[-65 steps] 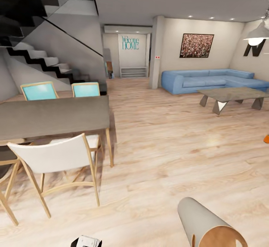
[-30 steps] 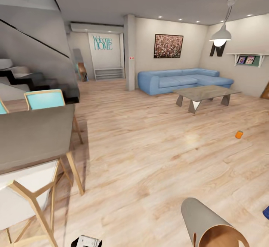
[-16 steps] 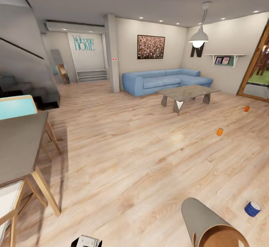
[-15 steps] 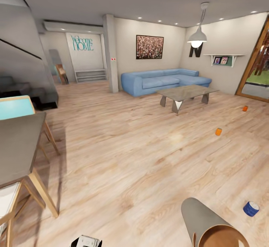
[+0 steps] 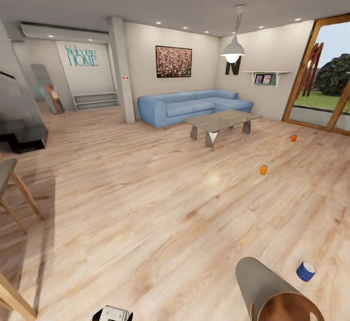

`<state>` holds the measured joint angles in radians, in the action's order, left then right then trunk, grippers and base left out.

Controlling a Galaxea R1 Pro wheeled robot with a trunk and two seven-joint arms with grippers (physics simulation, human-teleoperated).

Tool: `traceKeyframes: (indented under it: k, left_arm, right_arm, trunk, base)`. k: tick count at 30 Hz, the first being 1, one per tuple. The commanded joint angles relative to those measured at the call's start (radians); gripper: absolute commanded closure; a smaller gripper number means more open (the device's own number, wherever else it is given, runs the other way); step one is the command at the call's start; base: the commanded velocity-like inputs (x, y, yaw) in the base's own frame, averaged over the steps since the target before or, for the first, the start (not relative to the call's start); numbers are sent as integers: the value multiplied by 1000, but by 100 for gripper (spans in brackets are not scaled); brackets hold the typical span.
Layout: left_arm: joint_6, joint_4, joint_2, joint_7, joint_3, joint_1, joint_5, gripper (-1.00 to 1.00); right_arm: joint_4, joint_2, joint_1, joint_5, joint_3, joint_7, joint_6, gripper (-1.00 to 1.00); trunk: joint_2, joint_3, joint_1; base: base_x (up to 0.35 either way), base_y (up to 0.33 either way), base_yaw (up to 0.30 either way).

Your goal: Put the three can of soda from the living room inside the tash can in the kitchen.

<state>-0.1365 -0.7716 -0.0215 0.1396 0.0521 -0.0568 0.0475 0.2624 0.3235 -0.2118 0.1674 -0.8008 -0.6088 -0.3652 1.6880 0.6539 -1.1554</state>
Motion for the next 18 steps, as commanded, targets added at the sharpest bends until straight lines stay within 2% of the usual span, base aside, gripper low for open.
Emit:
traceKeyframes:
  k: [1, 13, 18]
  left_arm:
    - [0, 0, 0, 0, 0, 0, 0, -100]
    - [0, 0, 0, 0, 0, 0, 0, -100]
    - [0, 0, 0, 1, 0, 0, 0, -100]
  right_arm:
    - [1, 0, 0, -6, -6, -7, -1, 100]
    - [1, 1, 0, -6, -6, -7, -1, 100]
    - [1, 0, 0, -6, -6, -7, -1, 100]
  trunk:
    - [0, -1, 0]
    - [0, -5, 0]
    - [0, -5, 0]
  base:
    - [261, -183, -226]
    - [260, -180, -236]
    - [302, -54, -216]
